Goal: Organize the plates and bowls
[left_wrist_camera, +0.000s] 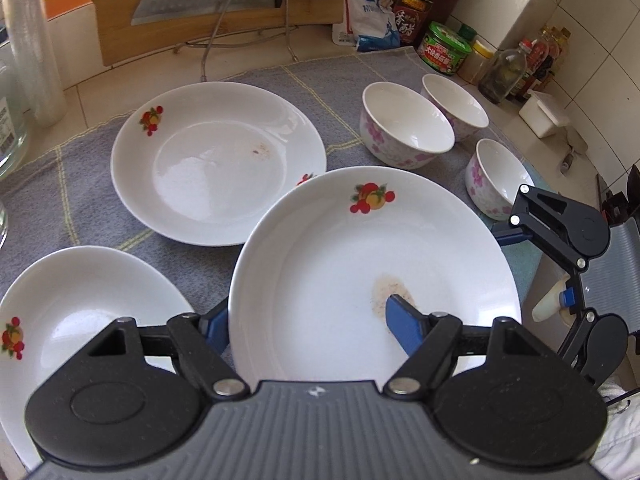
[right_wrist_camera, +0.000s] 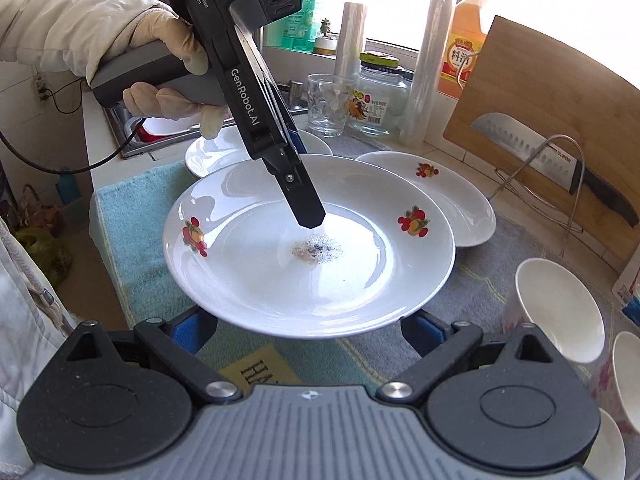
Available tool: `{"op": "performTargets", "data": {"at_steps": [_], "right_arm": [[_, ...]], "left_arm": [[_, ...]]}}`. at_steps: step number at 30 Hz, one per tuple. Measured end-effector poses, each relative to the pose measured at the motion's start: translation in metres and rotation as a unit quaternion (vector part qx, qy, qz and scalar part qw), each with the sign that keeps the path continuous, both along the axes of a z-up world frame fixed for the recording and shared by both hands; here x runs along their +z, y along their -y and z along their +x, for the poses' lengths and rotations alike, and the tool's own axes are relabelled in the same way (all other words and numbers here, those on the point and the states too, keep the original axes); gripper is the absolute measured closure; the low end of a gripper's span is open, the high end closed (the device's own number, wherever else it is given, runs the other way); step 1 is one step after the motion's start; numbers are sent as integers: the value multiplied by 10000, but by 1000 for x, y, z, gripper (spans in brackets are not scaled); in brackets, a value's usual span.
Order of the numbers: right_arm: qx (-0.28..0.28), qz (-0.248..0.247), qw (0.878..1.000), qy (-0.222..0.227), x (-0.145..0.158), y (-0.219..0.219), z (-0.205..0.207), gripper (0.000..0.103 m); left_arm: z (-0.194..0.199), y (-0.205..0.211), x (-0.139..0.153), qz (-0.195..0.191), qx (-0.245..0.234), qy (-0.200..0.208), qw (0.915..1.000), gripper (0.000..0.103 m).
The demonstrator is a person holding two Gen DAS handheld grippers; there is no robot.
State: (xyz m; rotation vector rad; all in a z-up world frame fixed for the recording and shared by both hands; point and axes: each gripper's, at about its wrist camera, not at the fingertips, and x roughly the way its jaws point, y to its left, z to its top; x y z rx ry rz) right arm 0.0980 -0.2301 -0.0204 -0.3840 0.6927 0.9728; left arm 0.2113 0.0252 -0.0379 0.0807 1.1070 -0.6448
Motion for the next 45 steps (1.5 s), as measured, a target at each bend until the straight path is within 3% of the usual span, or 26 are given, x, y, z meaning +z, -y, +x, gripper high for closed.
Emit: {"op": "performTargets", "data": {"at_steps": [11, 21, 45], "right_arm": [[594, 164, 9981, -14, 1, -71, 27, 3], [802, 113, 9966, -155, -8, -122, 42, 3], [800, -41, 9962, -350, -9, -143, 52, 3]], "left_arm": [[-4, -74, 9, 31, 622, 178, 9979, 26], [5, -123, -2, 39, 860, 137, 9962, 26], [16, -142, -27, 146, 846, -87, 9963, 26]]}}
